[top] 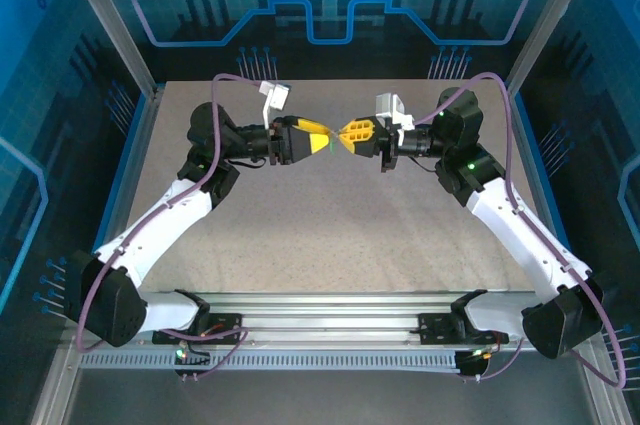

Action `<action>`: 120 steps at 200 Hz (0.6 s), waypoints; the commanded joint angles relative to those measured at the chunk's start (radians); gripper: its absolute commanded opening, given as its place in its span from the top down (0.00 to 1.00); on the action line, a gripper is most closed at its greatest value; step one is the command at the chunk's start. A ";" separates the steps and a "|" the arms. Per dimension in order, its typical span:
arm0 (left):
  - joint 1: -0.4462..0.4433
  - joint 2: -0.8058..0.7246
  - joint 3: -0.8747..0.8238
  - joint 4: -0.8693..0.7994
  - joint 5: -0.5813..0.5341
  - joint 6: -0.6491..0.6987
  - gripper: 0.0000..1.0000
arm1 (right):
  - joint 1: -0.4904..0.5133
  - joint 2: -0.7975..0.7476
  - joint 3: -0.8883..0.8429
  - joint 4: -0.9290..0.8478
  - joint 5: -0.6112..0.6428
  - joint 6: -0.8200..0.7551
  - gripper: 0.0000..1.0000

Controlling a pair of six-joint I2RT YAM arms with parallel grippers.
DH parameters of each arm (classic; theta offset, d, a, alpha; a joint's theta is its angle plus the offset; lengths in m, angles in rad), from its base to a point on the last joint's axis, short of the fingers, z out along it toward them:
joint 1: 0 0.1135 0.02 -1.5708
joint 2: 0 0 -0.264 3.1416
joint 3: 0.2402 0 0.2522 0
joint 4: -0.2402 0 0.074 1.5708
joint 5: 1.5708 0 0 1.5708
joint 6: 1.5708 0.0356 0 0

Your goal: Remove the keys from the keyring

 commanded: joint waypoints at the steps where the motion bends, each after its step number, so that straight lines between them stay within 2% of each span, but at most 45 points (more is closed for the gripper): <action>1: -0.013 -0.028 0.043 -0.037 -0.003 0.050 0.43 | 0.000 0.006 0.038 0.000 0.005 0.016 1.00; 21: -0.015 -0.030 0.048 -0.043 -0.002 0.055 0.48 | 0.001 0.008 0.039 -0.001 0.007 0.016 1.00; 82: -0.015 -0.025 0.056 -0.051 0.003 0.063 0.75 | 0.006 0.016 0.051 -0.015 0.003 0.009 1.00; 120: -0.014 -0.034 0.044 -0.045 -0.017 0.064 0.84 | 0.006 0.014 0.050 -0.013 0.011 0.004 1.00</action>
